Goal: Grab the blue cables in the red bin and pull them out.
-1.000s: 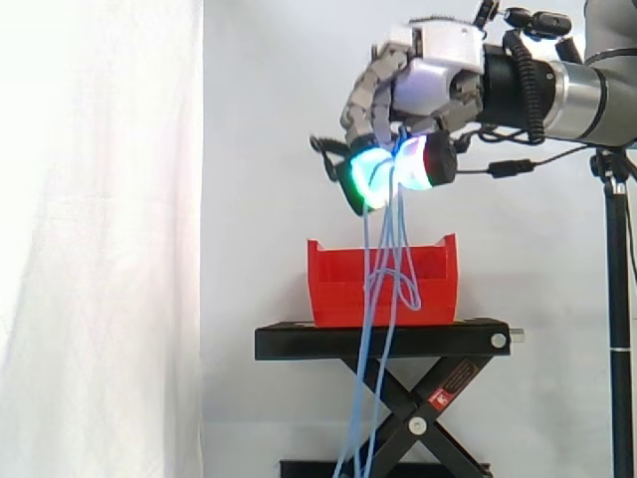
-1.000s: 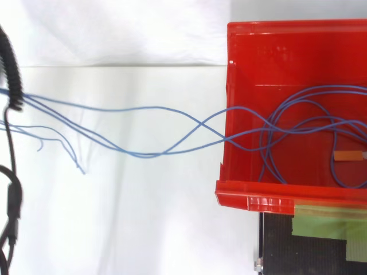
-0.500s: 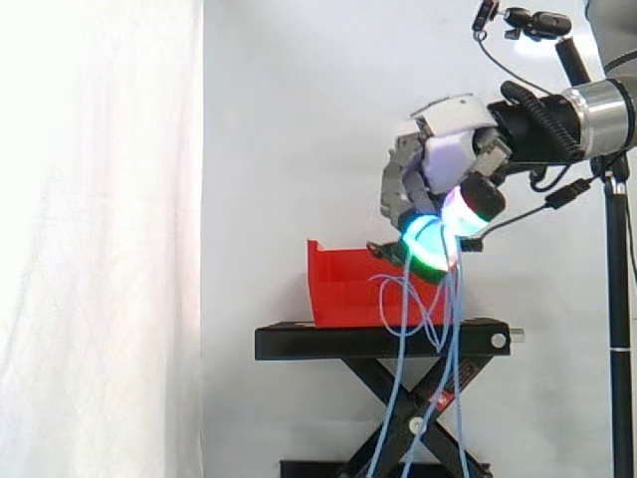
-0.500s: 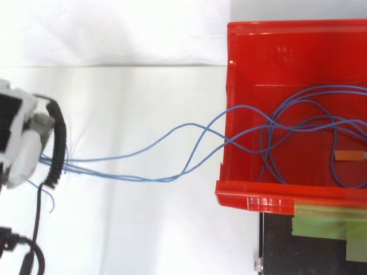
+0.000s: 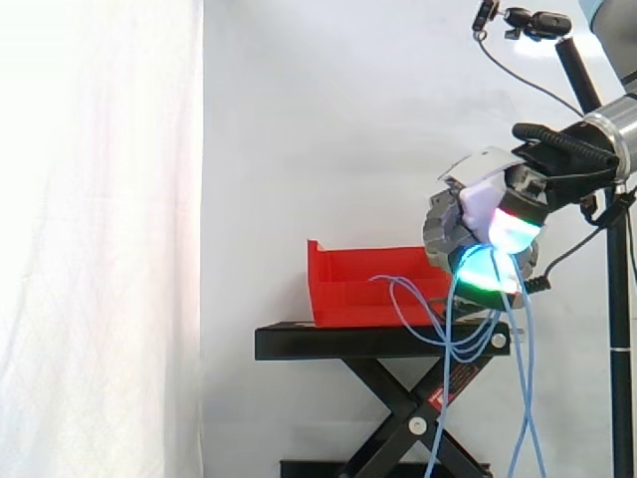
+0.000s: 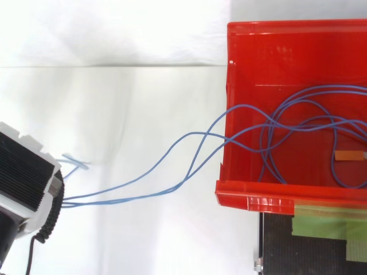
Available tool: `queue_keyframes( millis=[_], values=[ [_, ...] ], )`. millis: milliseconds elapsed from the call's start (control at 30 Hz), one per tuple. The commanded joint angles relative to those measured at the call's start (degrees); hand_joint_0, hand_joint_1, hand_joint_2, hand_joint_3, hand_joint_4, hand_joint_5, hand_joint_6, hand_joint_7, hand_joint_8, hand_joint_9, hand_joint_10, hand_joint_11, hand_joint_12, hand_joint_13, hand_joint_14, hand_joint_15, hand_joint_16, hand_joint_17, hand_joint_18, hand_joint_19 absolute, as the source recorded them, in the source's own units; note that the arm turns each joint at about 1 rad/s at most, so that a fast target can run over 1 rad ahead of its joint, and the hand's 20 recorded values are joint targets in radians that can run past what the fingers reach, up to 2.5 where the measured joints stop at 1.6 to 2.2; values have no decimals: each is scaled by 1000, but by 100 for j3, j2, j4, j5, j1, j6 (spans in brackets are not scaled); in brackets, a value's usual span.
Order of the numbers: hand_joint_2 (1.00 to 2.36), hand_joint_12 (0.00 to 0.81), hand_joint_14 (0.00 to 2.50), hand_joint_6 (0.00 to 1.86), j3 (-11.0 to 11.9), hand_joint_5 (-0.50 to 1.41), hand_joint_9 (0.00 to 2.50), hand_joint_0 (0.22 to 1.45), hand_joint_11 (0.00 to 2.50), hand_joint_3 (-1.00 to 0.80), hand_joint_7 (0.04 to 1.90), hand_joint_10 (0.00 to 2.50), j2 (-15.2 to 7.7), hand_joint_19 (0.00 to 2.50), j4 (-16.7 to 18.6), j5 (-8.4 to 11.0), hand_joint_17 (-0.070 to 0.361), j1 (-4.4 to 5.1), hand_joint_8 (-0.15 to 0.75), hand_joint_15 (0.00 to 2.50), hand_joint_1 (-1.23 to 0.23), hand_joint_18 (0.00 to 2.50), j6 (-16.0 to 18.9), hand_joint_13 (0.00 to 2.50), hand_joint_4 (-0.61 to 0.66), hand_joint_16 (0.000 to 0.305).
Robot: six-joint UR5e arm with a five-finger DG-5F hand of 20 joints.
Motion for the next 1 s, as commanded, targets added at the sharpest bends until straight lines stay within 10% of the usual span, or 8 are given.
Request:
queue_keyframes(
  millis=[0,967],
  values=[
    [1000,250,860,736,-12,816,1507,876,2124,-1000,740,39,-1,1073,-1,-12,99,2,113,1717,-894,1070,1813,1471,-94,44],
    [1000,278,911,1069,-3,479,1331,791,1984,-1000,511,239,-1,1053,-19,-38,113,-50,145,1649,-1030,1060,1514,1418,-4,50]
  ],
)
